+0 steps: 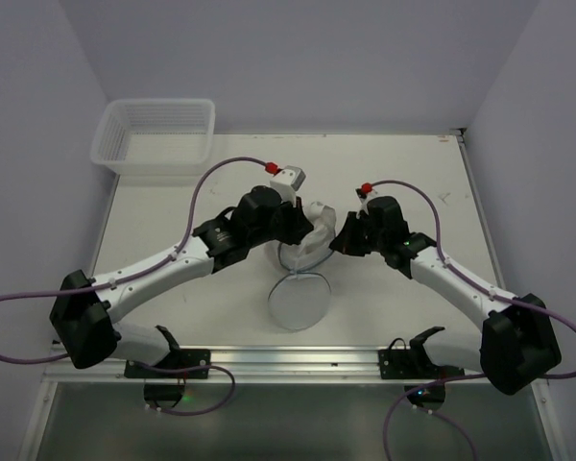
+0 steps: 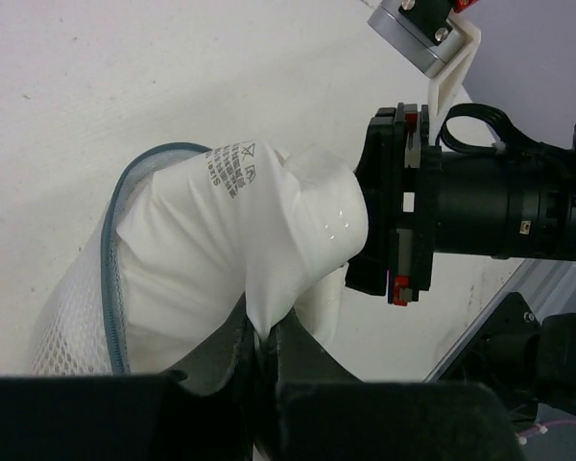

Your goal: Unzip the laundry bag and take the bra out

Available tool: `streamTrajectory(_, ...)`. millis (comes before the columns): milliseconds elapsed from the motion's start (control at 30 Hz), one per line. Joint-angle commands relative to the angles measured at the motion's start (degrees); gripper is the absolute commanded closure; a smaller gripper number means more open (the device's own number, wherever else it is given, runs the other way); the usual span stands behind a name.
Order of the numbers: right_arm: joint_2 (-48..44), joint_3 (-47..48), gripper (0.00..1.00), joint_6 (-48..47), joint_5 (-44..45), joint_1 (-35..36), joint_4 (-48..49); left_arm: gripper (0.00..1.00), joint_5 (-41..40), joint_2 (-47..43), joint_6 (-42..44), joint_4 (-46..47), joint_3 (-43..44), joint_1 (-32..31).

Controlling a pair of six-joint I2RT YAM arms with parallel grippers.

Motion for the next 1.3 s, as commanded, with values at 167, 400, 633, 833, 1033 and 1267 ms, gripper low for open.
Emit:
streamTrajectory(167, -1.33, 0.37, 1.0, -2.86, 2.51, -0.09, -1.06, 1.0, -0.78, -3.52, -6.91, 11.35, -6.3, 4.26)
streamTrajectory(400, -1.51, -0.42, 1.0, -2.43, 1.28, 0.0, -0.62, 1.0, 14.52, -1.15, -12.47, 28.08, -4.49, 4.63)
streamTrajectory(633, -1.42, -1.21, 1.0, -2.25, 1.38, 0.0, -0.35, 1.0, 8.83, -5.19, -9.06, 21.69, 3.17, 6.29)
streamTrajectory(833, -1.33, -1.83, 1.0, -2.25, 0.93, 0.0, -0.09, 1.0, 4.43, -9.76, -4.57, 15.08, 9.22, 13.58)
streamTrajectory(1033, -1.51, -1.39, 1.0, -2.6, 0.06, 0.0, -0.18, 1.0, -5.67, -7.4, 3.77, 3.13, 19.25, 23.59)
streamTrajectory(1267, -2.65, -1.39, 1.0, -3.3, -2.93, 0.0, 0.17, 1.0, -8.06, 0.68, 4.14, 1.88, 25.5, 40.89)
